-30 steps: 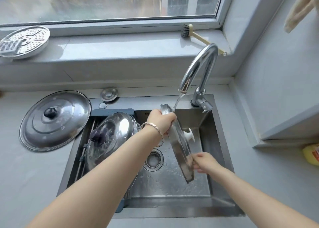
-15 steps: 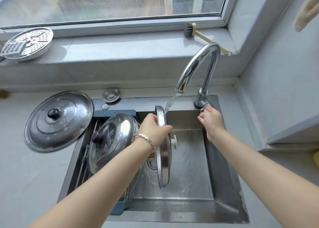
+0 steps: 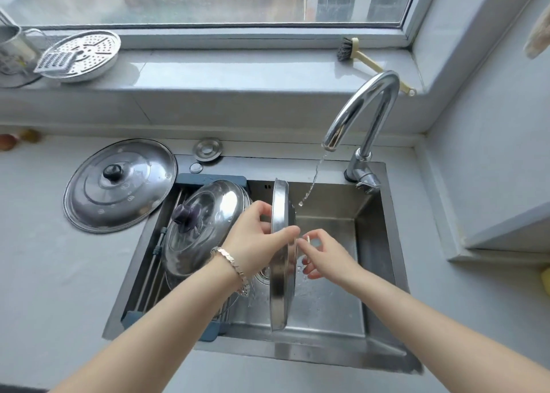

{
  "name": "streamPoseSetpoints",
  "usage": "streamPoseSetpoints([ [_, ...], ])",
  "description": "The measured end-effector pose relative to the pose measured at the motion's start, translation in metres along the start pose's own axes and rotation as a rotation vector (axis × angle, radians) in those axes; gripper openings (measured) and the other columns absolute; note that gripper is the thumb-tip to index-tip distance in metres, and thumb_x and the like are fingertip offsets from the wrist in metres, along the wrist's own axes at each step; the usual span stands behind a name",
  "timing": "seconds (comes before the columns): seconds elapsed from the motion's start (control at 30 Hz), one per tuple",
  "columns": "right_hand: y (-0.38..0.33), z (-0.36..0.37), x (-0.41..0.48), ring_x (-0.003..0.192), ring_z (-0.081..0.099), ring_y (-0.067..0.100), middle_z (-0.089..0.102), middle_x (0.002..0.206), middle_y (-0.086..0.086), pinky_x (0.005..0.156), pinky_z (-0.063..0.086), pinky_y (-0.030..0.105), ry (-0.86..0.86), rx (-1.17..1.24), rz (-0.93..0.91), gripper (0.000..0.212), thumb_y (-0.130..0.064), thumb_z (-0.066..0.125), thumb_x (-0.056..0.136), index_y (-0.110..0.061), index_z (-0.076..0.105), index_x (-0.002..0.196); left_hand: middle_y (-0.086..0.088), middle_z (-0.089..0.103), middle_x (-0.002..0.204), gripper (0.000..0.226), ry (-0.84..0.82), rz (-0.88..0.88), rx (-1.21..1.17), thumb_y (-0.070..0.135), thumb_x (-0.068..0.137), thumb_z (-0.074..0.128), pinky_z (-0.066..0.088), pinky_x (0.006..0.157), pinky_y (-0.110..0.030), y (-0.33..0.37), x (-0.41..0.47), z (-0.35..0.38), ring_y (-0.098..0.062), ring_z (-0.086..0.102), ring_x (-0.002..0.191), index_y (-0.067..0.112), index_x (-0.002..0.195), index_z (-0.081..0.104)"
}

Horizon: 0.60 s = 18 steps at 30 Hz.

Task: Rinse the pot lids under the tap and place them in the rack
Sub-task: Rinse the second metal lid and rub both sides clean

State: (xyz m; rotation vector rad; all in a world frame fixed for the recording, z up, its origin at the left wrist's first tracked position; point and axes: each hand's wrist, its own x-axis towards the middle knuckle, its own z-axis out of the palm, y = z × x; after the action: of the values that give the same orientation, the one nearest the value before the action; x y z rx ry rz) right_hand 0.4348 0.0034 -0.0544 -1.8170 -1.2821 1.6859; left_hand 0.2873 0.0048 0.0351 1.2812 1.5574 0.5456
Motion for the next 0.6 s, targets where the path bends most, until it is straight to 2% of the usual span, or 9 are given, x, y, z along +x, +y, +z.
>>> streamPoseSetpoints([
  [0.07,0.008,0.003,-0.002,0.056,0.052,0.016,0.055,0.072,0.004,0.06,0.048,0.031,0.054,-0.007,-0.068,0.023,-0.035,0.05,0.092,-0.015,0.05,0.104,-0.001,0.053,0.06,0.018,-0.012,-0.01,-0.1,0.034,0.089,0.054,0.052,0.048,-0.027,-0.003,-0.007,-0.005,-0.013,0.053,0.045,0.019,0.097,0.048],
  [0.1,0.011,0.003,-0.003,0.059,0.051,0.016,0.055,0.071,0.002,0.061,0.045,0.031,0.099,-0.026,-0.1,0.022,-0.034,0.05,0.092,-0.014,0.051,0.102,-0.001,0.058,0.068,0.022,-0.007,-0.037,-0.181,0.037,0.092,0.046,0.055,0.048,-0.029,-0.004,-0.009,-0.009,-0.012,0.058,0.044,0.017,0.101,0.049],
  [0.2,0.012,-0.004,-0.006,0.063,0.051,0.015,0.055,0.067,-0.005,0.064,0.042,0.028,0.246,-0.069,-0.191,0.013,-0.033,0.054,0.09,-0.021,0.056,0.091,0.0,0.061,0.091,0.034,0.022,-0.099,-0.242,0.042,0.096,0.029,0.056,0.044,-0.026,-0.018,-0.01,-0.026,-0.008,0.065,0.047,0.018,0.112,0.048],
  [0.3,0.008,-0.01,-0.012,0.047,0.046,0.01,0.056,0.058,0.0,0.052,0.04,0.023,0.278,-0.023,-0.236,0.011,-0.03,0.06,0.087,-0.024,0.055,0.08,-0.004,0.061,0.1,0.026,0.029,-0.127,-0.128,0.035,0.097,0.034,0.056,0.051,-0.027,-0.042,-0.012,-0.043,-0.011,0.067,0.06,0.02,0.114,0.047],
  [0.37,0.006,-0.011,-0.015,0.043,0.047,0.009,0.056,0.056,0.0,0.047,0.039,0.021,0.317,-0.049,-0.215,0.013,-0.029,0.062,0.086,-0.022,0.056,0.078,-0.002,0.061,0.098,0.026,0.01,-0.151,-0.083,0.028,0.097,0.038,0.056,0.053,-0.026,-0.059,-0.015,-0.054,-0.013,0.066,0.067,0.018,0.118,0.048],
  [0.47,0.006,-0.006,-0.022,0.039,0.044,0.01,0.054,0.052,0.002,0.047,0.037,0.023,0.405,-0.049,-0.176,0.018,-0.027,0.063,0.085,-0.012,0.058,0.075,-0.002,0.062,0.097,0.024,-0.012,-0.176,-0.048,0.023,0.097,0.04,0.057,0.057,-0.027,-0.081,-0.019,-0.077,-0.014,0.066,0.071,0.017,0.117,0.05],
  [0.53,0.004,0.001,-0.026,0.043,0.045,0.015,0.055,0.053,0.004,0.049,0.039,0.025,0.433,-0.042,-0.156,0.017,-0.028,0.062,0.084,-0.013,0.06,0.077,-0.002,0.064,0.095,0.02,-0.01,-0.189,-0.056,0.021,0.096,0.042,0.057,0.061,-0.03,-0.095,-0.022,-0.095,-0.015,0.067,0.072,0.017,0.114,0.051],
  [0.6,-0.004,0.011,-0.03,0.048,0.049,0.018,0.057,0.051,-0.003,0.055,0.044,0.03,0.48,-0.149,-0.136,0.017,-0.032,0.064,0.081,-0.016,0.06,0.075,-0.001,0.064,0.091,0.017,0.0,-0.2,-0.069,0.019,0.096,0.043,0.056,0.066,-0.034,-0.109,-0.024,-0.115,-0.016,0.066,0.072,0.017,0.11,0.051],
])
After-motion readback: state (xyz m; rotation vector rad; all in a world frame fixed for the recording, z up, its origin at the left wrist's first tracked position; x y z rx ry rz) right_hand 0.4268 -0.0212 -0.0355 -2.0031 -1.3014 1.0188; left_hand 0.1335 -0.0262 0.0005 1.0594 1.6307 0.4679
